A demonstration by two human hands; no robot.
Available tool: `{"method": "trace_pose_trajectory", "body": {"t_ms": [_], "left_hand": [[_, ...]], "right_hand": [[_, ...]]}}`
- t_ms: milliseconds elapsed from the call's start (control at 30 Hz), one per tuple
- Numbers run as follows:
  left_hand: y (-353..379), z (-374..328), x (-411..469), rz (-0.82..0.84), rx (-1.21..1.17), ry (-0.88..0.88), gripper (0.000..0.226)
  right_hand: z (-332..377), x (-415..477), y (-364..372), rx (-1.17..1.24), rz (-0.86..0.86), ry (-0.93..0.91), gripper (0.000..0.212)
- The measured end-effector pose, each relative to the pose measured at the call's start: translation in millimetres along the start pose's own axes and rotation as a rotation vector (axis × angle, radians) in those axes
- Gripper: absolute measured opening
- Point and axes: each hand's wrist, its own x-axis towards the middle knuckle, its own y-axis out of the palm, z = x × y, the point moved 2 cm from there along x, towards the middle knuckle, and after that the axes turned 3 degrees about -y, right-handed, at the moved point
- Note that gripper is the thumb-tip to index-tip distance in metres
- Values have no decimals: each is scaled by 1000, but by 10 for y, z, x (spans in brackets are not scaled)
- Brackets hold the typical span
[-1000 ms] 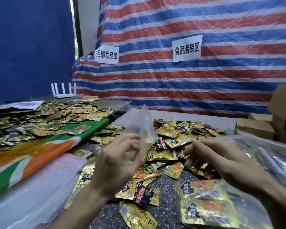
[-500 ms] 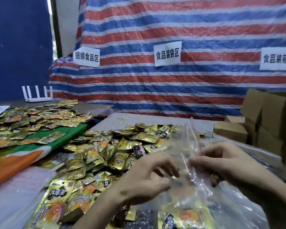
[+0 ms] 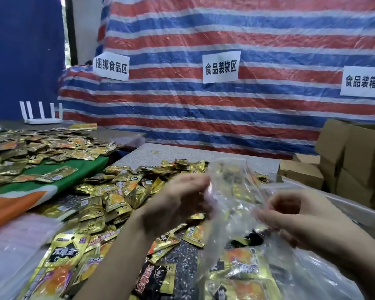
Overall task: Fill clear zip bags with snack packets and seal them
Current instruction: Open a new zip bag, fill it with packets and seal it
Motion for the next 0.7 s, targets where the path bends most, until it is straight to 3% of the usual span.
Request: {"method": "trace_pose_trajectory", "body": {"t_ms": [67, 133, 200, 267, 367, 433, 567, 700], "left_hand": [[-69, -14, 5, -79, -146, 49, 62], [-63, -10, 20, -129, -148, 53, 75], [-86, 21, 42, -167, -116, 44, 60], [-117, 55, 68, -194, -112, 19, 40], [-150, 70, 61, -195, -83, 11, 35], [-174, 73, 56, -174, -72, 4, 38], [-233, 182, 100, -233, -25, -86, 65], [-269, 320, 141, -178, -87, -122, 57]], "right_hand": [[34, -3, -8, -114, -175, -146, 34], [111, -41, 16, -221, -254, -388, 46], [185, -95, 68, -253, -217, -649, 36], [213, -122, 115, -273, -132, -779, 18], [202, -116, 170, -318, 14, -796, 19], [159, -66, 187, -387, 27, -753, 10], [83, -14, 197, -384, 26, -645, 10], [35, 25, 238, -364, 72, -577, 21]]}}
